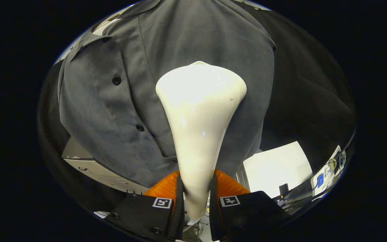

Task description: Iron the clothes twice with a garment steamer, once on the left side and once on the right side.

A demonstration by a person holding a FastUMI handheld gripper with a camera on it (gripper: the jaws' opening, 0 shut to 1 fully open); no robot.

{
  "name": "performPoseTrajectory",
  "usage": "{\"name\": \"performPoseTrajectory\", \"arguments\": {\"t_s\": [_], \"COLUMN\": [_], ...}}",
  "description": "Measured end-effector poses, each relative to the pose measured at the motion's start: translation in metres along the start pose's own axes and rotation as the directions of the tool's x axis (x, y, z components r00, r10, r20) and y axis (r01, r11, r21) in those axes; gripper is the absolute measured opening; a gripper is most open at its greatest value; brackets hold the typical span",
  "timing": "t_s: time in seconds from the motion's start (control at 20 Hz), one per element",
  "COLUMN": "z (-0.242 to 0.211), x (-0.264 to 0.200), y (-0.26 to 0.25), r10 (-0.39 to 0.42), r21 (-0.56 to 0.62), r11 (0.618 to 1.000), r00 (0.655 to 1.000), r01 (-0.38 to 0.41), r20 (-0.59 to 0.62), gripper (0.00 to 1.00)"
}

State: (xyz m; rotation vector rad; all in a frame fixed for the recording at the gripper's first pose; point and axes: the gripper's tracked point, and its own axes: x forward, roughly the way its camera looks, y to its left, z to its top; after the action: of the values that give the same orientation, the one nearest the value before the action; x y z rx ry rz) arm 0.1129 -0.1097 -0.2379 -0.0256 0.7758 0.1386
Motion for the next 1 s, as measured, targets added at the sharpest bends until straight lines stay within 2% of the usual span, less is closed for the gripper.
{"name": "performPoseTrajectory", "arguments": {"t_s": [1.0], "z": [-0.099], "x": [0.056], "y": [-0.03], "r10": [-0.014], "r21": [0.043], "r11": [0.999], "r00": [0.979], "r01": [0.023], "r20": [-0.205], "gripper": [0.38]}}
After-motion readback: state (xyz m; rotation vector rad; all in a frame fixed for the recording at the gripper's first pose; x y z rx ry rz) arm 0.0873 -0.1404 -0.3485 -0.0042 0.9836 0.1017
